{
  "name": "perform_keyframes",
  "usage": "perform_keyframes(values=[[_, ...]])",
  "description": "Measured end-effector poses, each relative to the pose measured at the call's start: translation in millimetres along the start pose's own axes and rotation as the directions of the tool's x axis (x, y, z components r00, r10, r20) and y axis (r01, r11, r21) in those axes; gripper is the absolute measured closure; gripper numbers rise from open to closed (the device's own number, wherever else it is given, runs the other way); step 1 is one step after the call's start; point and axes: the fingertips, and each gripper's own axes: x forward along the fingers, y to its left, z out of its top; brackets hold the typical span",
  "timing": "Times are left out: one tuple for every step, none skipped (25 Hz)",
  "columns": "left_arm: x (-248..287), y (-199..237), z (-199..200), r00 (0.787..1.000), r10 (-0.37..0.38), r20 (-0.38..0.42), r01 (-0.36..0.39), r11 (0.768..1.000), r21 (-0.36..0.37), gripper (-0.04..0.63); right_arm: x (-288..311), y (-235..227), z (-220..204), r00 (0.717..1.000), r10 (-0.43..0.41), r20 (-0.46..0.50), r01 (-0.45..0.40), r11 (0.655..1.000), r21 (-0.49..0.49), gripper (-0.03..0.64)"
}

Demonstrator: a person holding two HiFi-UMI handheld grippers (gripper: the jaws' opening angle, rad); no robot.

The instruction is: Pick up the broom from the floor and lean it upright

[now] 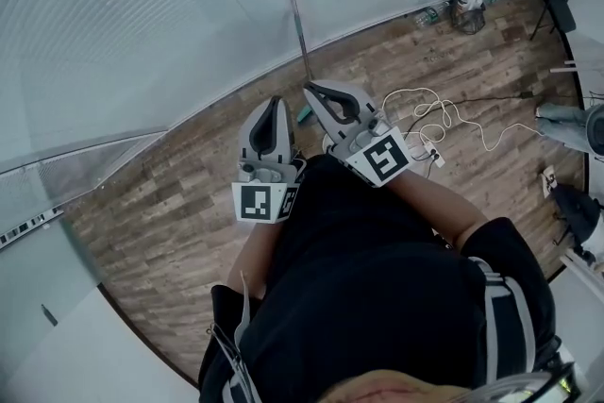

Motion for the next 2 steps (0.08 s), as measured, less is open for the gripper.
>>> perform_keyframes(values=[[1.6,-4.5,-1.2,1.000,-0.005,-0.002,0.005,1.000,0.001,0.577,-3.0,-1.8,1.9,1.000,-0.002,0.005,0.002,1.000,-0.001,0.598],[3.2,-8.9,-2.3,1.000,-0.010,-0.004,0.010,1.000,0.002,0.577,-6.1,-3.5,3.8,1.000,-0.004,0.010,0.004,1.000,-0.002,0.598]])
